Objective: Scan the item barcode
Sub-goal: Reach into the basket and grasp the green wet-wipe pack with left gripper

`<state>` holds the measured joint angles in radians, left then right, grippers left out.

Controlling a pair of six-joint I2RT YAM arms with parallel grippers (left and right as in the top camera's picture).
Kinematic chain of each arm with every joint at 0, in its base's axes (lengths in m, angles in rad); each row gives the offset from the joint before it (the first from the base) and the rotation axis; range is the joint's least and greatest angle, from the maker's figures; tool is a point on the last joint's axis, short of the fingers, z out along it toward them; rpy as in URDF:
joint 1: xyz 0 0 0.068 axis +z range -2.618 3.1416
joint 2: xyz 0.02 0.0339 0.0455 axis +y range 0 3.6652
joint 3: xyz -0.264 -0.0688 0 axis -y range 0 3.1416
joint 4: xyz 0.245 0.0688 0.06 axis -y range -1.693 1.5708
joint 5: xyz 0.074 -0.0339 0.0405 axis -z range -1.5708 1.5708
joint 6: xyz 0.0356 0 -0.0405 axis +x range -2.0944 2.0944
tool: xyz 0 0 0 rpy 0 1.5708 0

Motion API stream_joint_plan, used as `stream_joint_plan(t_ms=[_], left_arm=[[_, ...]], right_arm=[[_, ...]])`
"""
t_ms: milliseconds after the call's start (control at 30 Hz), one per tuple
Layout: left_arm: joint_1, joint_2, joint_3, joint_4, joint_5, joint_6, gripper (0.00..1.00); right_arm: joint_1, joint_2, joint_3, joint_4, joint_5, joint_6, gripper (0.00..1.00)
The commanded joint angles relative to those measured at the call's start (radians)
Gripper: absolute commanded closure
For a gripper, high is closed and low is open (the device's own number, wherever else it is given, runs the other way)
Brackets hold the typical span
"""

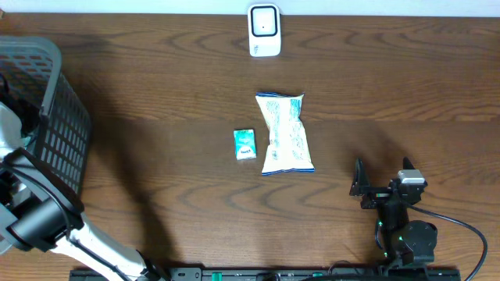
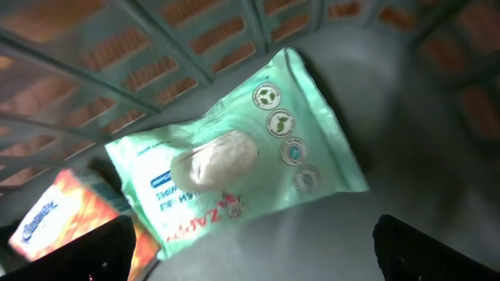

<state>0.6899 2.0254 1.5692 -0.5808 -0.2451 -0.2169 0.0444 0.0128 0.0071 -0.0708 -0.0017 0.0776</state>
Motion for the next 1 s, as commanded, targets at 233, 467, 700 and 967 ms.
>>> stream_joint_plan(t_ms=[233,467,700,967], left_arm=[[0.023,0.077,-0.001,0.023,-0.022,0.165,0.03],[0.023,0.079,-0.022,0.049,-0.022,0.226,0.02],[0.024,0.090,-0.043,0.082,-0.022,0.269,0.02],[0.025,0.144,-0.043,0.080,-0.022,0.269,0.11]], right_arm=[[0.010,-0.003,-0.002,-0.004,-0.001,-0.012,0.01],[0.010,-0.003,-0.002,-0.004,-0.002,-0.012,0.01],[0.010,-0.003,-0.002,-0.004,-0.002,-0.012,0.01],[0.010,-0.003,-0.002,-0.004,-0.002,-0.012,0.01]])
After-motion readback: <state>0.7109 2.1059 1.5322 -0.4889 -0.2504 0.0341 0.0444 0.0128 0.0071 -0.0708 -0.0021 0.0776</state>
